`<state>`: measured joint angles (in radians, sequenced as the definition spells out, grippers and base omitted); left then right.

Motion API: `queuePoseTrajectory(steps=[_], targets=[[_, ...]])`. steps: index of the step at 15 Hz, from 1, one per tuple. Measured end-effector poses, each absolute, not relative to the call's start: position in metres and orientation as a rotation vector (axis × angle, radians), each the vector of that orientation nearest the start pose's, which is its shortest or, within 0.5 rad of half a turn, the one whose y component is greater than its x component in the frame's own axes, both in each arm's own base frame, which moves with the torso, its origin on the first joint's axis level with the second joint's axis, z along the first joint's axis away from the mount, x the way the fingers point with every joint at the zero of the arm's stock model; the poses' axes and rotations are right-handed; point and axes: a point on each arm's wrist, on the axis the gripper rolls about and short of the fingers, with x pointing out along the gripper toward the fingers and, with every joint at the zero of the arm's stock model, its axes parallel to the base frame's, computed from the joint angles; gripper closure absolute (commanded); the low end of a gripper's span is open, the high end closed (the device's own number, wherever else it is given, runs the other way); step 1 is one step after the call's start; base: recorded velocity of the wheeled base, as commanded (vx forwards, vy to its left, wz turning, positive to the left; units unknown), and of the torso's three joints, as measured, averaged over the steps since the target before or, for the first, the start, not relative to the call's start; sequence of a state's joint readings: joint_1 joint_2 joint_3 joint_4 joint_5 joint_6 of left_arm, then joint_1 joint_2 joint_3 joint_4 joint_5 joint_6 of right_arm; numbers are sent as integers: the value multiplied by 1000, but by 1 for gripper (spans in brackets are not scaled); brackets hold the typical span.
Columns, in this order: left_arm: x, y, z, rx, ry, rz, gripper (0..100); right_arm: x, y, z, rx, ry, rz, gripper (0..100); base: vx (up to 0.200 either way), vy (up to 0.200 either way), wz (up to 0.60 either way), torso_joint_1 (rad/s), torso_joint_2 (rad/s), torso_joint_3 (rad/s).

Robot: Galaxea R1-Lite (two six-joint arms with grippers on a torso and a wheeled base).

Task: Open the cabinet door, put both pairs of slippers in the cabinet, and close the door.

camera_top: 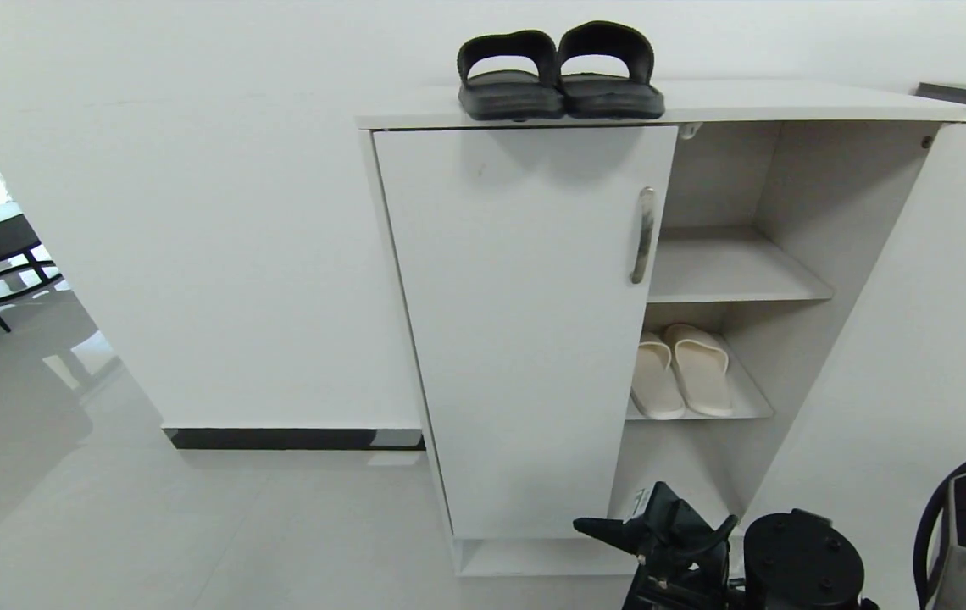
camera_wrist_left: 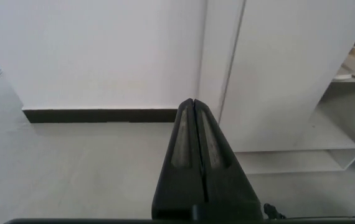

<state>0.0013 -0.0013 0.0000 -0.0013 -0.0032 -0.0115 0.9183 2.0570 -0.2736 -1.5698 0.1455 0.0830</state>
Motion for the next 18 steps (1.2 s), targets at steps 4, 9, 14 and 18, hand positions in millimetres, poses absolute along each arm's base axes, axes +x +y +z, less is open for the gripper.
queuePoseTrajectory(steps=[4, 9, 14, 18], targets=[[-23, 0, 76, -9, -3, -2, 100, 164, 223, 56, -11, 253, 1054, 0, 0, 0, 0, 0, 0, 0], [-23, 0, 76, -10, -3, -2, 100, 165, 224, 54, -12, 262, 1055, 0, 0, 0, 0, 0, 0, 0], [-23, 0, 76, -10, -4, -2, 100, 165, 224, 52, -14, 268, 1052, 0, 0, 0, 0, 31, -152, -143], [-23, 0, 76, -10, -3, -2, 100, 165, 224, 51, -17, 270, 1052, 0, 0, 0, 0, 156, -449, -299]])
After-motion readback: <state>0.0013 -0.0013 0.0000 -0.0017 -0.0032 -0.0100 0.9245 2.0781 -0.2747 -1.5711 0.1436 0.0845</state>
